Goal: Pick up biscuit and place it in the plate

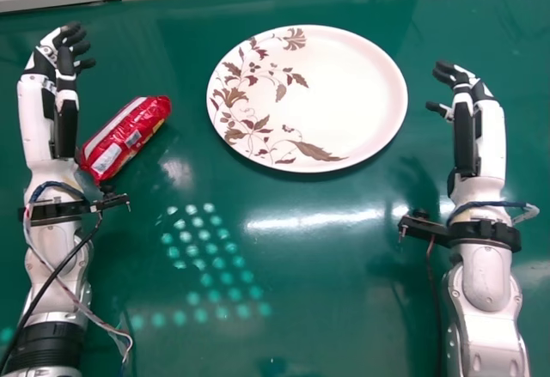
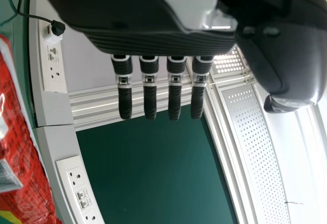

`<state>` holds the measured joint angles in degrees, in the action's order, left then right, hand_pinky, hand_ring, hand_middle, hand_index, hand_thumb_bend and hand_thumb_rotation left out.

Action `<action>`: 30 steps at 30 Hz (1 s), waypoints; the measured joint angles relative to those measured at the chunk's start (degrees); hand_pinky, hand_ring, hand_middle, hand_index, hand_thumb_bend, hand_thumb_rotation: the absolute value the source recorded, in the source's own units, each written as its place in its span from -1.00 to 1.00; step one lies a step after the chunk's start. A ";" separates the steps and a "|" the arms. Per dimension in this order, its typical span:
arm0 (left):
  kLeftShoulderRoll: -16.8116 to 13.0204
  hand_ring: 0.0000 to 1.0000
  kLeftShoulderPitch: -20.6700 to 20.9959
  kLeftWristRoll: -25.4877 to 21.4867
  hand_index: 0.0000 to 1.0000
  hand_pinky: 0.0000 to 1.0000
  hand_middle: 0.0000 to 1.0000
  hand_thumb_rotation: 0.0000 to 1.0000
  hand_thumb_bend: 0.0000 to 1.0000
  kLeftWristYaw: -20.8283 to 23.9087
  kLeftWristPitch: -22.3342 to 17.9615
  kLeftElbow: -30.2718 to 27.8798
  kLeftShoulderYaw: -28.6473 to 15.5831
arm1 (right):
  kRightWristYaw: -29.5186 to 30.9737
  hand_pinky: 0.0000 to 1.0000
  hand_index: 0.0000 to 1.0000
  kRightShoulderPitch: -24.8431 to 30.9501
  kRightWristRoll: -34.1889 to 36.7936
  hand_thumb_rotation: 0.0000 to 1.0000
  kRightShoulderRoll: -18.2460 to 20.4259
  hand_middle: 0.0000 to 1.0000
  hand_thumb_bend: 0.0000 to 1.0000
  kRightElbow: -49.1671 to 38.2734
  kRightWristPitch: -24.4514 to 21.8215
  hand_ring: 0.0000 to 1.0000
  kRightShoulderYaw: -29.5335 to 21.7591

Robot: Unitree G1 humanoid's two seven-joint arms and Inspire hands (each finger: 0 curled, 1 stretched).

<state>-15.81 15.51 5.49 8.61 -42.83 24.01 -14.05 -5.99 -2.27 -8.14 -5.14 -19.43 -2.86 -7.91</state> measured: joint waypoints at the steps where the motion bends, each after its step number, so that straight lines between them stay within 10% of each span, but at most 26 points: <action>1: -0.07 0.72 -0.28 -0.02 0.74 0.53 0.79 0.20 0.63 -0.09 0.37 -0.41 0.00 | 0.00 0.43 0.58 0.05 0.02 -0.37 0.00 0.62 -0.07 0.00 -0.02 0.58 -0.07; 8: -0.57 0.81 -3.51 0.06 0.83 0.60 0.89 0.07 0.97 -0.91 4.92 -5.20 -0.03 | 0.00 0.43 0.58 0.12 0.79 -0.36 0.11 0.62 -0.05 0.00 -0.03 0.59 -0.38; 30: -9.22 1.00 -15.27 18.89 1.00 0.81 1.00 -0.08 1.00 1.55 27.00 -22.27 2.04 | 0.01 0.43 0.58 1.46 0.57 -0.29 0.00 0.60 -0.05 -1.55 -0.03 0.58 -0.66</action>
<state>-25.03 0.25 24.38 10.16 -15.83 1.74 -12.00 -5.98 -0.81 -7.57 -5.13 -20.97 -2.88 -8.57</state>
